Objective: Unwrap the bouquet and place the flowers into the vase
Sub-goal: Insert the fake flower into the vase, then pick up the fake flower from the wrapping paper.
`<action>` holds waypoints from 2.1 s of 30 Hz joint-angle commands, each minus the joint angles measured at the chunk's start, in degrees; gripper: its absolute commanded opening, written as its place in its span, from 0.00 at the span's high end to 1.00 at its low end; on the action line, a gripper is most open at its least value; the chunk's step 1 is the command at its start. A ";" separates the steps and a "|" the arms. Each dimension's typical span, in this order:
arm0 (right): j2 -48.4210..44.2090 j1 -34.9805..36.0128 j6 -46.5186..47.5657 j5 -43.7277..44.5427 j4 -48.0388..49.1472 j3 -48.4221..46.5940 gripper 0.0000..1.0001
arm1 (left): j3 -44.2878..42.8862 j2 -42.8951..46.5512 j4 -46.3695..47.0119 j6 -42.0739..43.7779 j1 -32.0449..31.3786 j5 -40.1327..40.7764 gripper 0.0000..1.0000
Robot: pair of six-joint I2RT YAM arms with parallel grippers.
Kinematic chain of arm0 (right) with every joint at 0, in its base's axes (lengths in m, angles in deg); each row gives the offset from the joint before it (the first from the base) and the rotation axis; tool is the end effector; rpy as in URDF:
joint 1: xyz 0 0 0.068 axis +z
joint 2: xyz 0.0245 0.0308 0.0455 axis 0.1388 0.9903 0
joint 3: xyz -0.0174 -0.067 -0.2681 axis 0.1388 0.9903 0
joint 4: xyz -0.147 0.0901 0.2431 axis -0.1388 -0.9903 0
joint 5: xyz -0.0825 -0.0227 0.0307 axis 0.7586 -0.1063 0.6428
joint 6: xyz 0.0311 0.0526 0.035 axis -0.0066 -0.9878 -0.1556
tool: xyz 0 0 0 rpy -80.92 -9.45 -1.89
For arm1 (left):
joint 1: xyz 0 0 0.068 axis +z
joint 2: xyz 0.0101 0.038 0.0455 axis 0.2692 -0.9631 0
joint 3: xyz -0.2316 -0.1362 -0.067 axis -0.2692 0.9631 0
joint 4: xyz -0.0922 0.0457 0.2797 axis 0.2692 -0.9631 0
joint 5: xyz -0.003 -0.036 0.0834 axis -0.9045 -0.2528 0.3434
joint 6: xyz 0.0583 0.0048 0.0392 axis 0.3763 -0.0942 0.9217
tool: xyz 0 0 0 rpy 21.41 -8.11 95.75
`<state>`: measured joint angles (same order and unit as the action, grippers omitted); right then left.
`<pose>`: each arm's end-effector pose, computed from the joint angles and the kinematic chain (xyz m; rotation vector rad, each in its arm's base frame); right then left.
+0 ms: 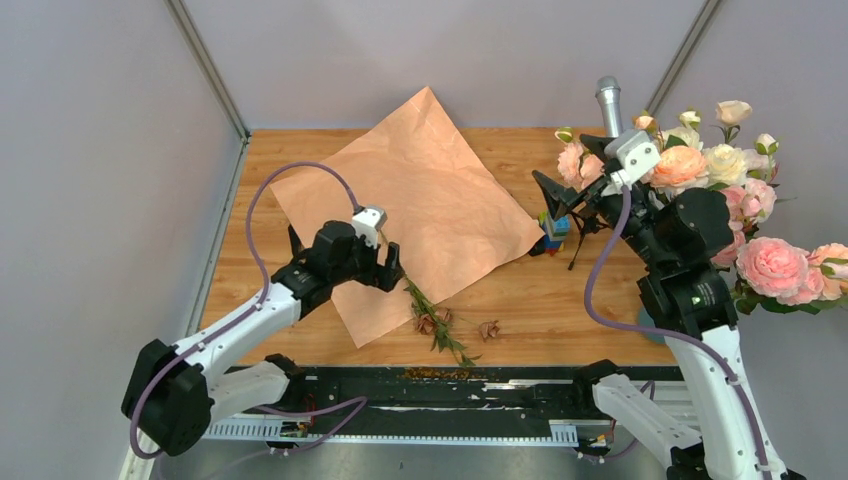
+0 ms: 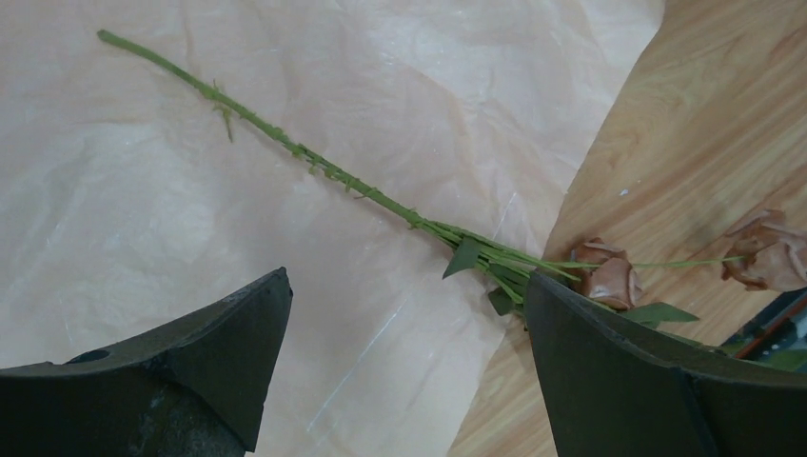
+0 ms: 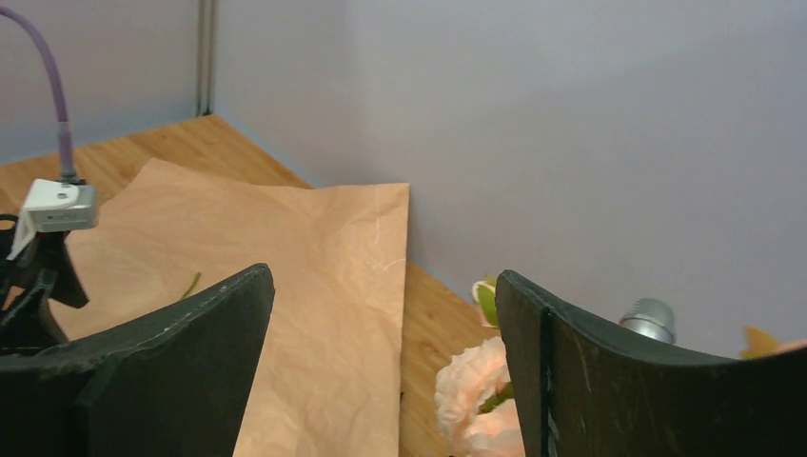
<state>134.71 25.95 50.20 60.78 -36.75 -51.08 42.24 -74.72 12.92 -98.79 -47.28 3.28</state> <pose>0.1718 0.0740 0.5133 -0.6831 1.2376 0.1967 0.2337 -0.1533 0.2142 0.3989 2.1900 -0.6078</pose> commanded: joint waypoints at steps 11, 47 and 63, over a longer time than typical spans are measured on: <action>0.27 0.68 -5.63 -6.43 8.00 3.88 0.06 | -0.01 -9.95 7.30 27.88 -9.49 17.60 0.05; -2.31 0.65 -6.89 -5.29 13.23 11.97 0.09 | -6.95 -28.62 6.56 58.86 -18.54 13.26 0.44; -3.47 0.60 -6.17 -2.66 13.19 12.69 0.09 | -5.88 -19.14 3.96 56.62 -20.15 16.13 1.00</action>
<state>132.10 26.33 43.73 56.83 -25.45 -38.63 37.04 -97.91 17.09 -40.67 -67.01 19.01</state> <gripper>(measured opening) 0.909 0.013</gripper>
